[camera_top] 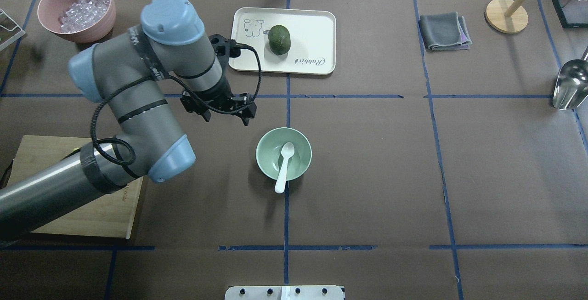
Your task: Place spoon in bowl
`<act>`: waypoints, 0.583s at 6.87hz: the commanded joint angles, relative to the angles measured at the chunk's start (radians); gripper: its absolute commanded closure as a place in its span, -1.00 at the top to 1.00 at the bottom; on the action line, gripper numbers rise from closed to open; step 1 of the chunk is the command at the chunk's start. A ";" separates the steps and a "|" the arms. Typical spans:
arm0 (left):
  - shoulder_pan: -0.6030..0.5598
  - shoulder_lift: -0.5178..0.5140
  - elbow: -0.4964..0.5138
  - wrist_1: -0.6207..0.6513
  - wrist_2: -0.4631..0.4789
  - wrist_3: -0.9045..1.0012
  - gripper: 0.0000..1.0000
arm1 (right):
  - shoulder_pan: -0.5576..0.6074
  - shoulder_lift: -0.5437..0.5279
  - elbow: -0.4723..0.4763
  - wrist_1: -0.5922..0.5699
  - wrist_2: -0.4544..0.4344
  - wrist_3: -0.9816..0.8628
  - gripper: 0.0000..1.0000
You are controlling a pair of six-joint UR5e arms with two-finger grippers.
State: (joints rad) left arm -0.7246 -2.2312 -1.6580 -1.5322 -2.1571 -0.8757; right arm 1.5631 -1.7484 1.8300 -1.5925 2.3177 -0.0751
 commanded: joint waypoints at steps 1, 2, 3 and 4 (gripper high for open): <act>-0.108 0.190 -0.162 0.030 0.000 0.104 0.99 | 0.000 0.000 -0.020 0.003 0.000 -0.003 1.00; -0.158 0.268 -0.204 0.030 -0.003 0.182 1.00 | 0.000 0.003 -0.031 0.006 0.002 -0.002 1.00; -0.236 0.362 -0.219 0.030 -0.013 0.365 1.00 | -0.001 0.004 -0.034 0.006 0.002 0.003 1.00; -0.366 0.455 -0.221 0.029 -0.097 0.461 1.00 | -0.003 0.012 -0.044 0.006 0.002 0.005 1.00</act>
State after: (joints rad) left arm -0.9630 -1.8857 -1.8660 -1.5024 -2.1875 -0.5506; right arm 1.5616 -1.7431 1.7963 -1.5866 2.3192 -0.0732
